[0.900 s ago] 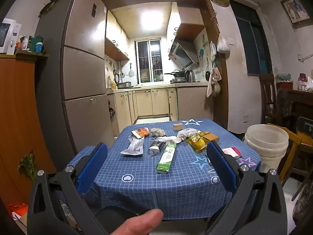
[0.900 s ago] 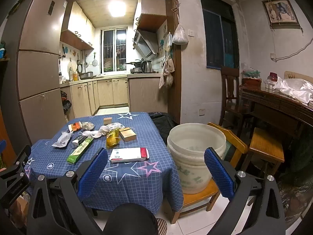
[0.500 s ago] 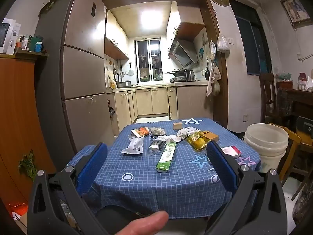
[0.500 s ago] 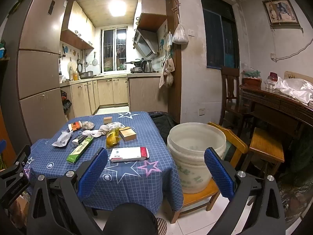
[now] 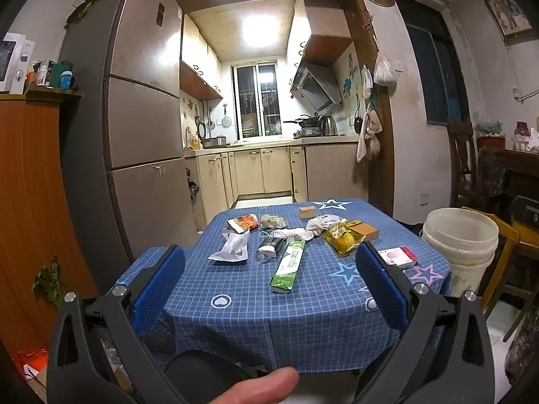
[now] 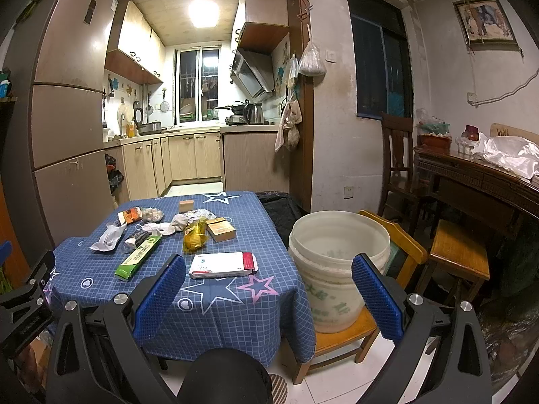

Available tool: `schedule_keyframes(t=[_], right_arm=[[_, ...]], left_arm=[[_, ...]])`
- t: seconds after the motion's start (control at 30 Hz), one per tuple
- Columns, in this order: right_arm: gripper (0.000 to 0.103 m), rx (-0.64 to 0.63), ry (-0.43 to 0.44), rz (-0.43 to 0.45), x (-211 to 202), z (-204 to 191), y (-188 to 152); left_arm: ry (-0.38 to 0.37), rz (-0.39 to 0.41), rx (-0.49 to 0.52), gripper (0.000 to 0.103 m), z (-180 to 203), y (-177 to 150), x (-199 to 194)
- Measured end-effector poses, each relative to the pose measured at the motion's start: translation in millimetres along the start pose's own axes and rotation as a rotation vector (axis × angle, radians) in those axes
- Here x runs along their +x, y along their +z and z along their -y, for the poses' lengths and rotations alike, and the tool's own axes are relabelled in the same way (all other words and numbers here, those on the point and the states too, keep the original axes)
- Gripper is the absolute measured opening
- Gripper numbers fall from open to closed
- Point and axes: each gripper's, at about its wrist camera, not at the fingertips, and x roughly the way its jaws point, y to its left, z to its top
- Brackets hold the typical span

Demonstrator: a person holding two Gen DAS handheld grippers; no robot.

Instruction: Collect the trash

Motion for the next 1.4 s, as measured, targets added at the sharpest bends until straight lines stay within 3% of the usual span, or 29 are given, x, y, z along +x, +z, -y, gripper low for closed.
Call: schedule_keyframes(t=[0.3,0.47,0.57,0.77,0.93,1.2,1.4], right_arm=[[0.098,0.020,0.008,-0.008,-0.1,1.9,-0.1],[0.098,0.082,0.070,-0.017,-2.1,8.7,0.7],[0.098,0.136,0.110,-0.005,-7.9,15.5,4.5],[0.098,0.225,0.100,0.027,-15.4,32.9,10.0],[0.098,0.223,0.121,0.048,-19.8,32.6,13.1],[0.098,0.218,0.217,0.032,-23.5,29.2,15.4],[0.098,0.276,0.282,0.036,-21.2,32.4,13.6]], left_arm=[[-0.016,-0.021,-0.002,0.098,-0.5,-0.9,2.8],[-0.014,-0.020,0.000,0.098,-1.9,-1.4,1.7],[-0.016,-0.019,0.012,0.098,-0.9,-0.1,-0.5],[-0.051,-0.032,0.016,0.098,0.2,0.3,-1.7],[-0.066,-0.038,0.042,0.098,6.2,0.0,-3.6],[-0.073,-0.068,0.014,0.098,-0.2,-0.6,-0.8],[-0.130,-0.009,0.036,0.098,2.0,-4.7,-9.4]])
